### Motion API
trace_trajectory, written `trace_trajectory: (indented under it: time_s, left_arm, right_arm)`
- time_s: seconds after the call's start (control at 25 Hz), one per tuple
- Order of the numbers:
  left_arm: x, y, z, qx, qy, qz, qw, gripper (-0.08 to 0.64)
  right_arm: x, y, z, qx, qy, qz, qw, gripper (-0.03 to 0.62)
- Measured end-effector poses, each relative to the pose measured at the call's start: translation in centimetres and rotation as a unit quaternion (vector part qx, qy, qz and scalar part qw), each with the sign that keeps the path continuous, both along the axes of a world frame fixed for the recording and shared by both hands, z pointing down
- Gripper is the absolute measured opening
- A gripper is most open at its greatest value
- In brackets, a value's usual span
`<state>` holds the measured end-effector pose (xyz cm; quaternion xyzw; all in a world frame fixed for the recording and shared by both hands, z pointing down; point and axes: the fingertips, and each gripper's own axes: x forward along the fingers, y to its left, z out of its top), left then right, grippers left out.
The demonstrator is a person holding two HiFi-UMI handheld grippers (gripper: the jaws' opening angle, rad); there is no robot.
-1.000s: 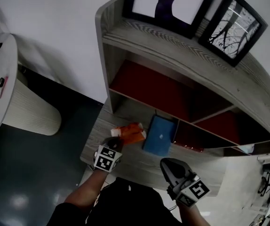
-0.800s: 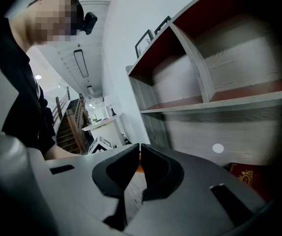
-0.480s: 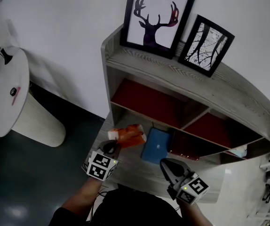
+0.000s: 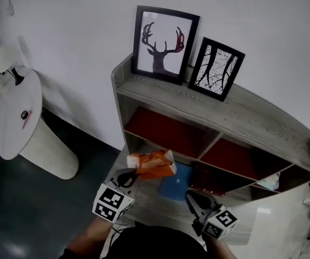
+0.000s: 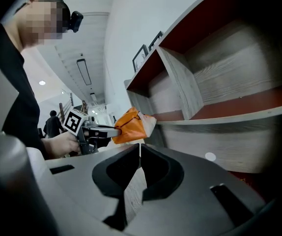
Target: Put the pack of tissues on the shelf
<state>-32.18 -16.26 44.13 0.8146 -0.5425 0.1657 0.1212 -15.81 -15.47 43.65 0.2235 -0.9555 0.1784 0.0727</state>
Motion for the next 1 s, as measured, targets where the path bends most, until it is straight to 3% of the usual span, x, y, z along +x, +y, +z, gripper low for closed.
trace_trajectory:
  time_s: [0.12, 0.4, 0.68, 1.0]
  left_arm:
    - [0.9, -0.4, -2.3, 0.019, 0.004, 0.007, 0.9998, 0.025]
    - [1.9, -3.5, -5.2, 0.058, -0.027, 0.007, 0.9979, 0.025]
    - [1.6, -7.1, -4.5, 0.06, -0.057, 0.004, 0.9966, 0.025]
    - [0.6, -10.8, -4.3, 0.061, -0.077, -0.009, 0.9952, 0.026]
  right_arm:
    - [1.0, -0.1, -0.2, -0.001, 0.008, 0.003, 1.0, 0.02]
    - [2.4, -0.3, -0.3, -0.016, -0.022, 0.017, 0.999, 0.02]
    - [3.1, -0.7, 0.0, -0.008, -0.002, 0.02, 1.0, 0.02]
    - [2.9, -0.8, -0.3, -0.027, -0.021, 0.029, 0.999, 0.02]
